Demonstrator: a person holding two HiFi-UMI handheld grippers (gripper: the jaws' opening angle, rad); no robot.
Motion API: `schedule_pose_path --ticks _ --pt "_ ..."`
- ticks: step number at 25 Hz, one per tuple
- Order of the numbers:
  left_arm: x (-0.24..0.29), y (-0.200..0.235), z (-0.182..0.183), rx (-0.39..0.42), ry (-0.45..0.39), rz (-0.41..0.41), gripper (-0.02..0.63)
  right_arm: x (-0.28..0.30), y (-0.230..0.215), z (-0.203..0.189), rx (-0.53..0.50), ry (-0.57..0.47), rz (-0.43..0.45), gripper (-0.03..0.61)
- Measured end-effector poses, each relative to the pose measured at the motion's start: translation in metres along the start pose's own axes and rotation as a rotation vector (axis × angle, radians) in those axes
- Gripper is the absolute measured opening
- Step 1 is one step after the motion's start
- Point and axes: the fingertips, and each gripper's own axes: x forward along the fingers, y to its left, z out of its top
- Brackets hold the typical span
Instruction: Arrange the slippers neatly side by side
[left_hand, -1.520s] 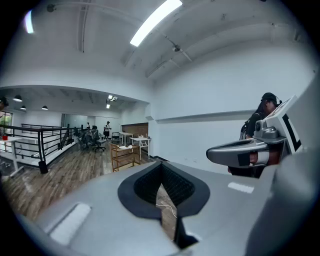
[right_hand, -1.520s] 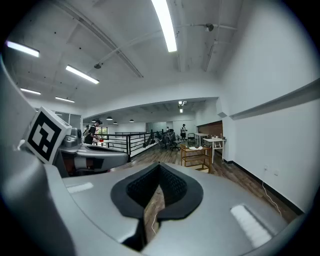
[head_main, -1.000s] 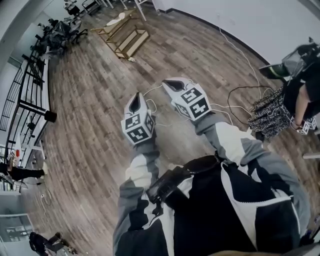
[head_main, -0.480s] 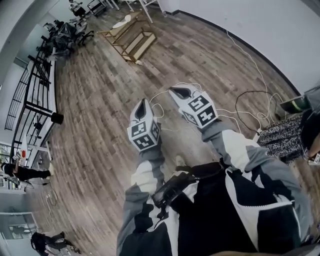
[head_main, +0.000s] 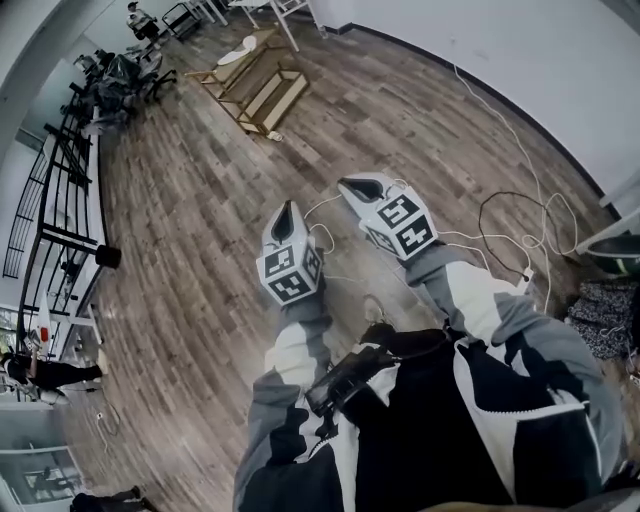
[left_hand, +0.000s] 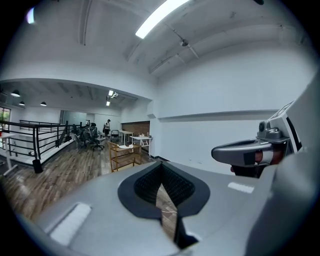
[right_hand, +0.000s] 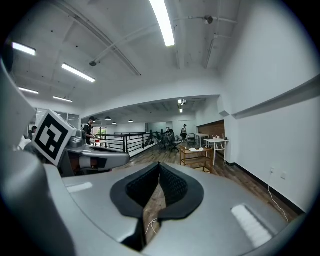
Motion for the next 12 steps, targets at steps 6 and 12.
schedule_pose_path --ticks 6,12 --pt "0.073 0.059 0.017 0.002 0.011 -0.052 0.011 0.087 -0.027 0.024 0.007 -0.001 -0.045 0.012" --pt "0.122 0.111 0.029 -0.008 -0.011 -0.072 0.011 0.148 -0.043 0.033 0.002 0.004 -0.077 0.012"
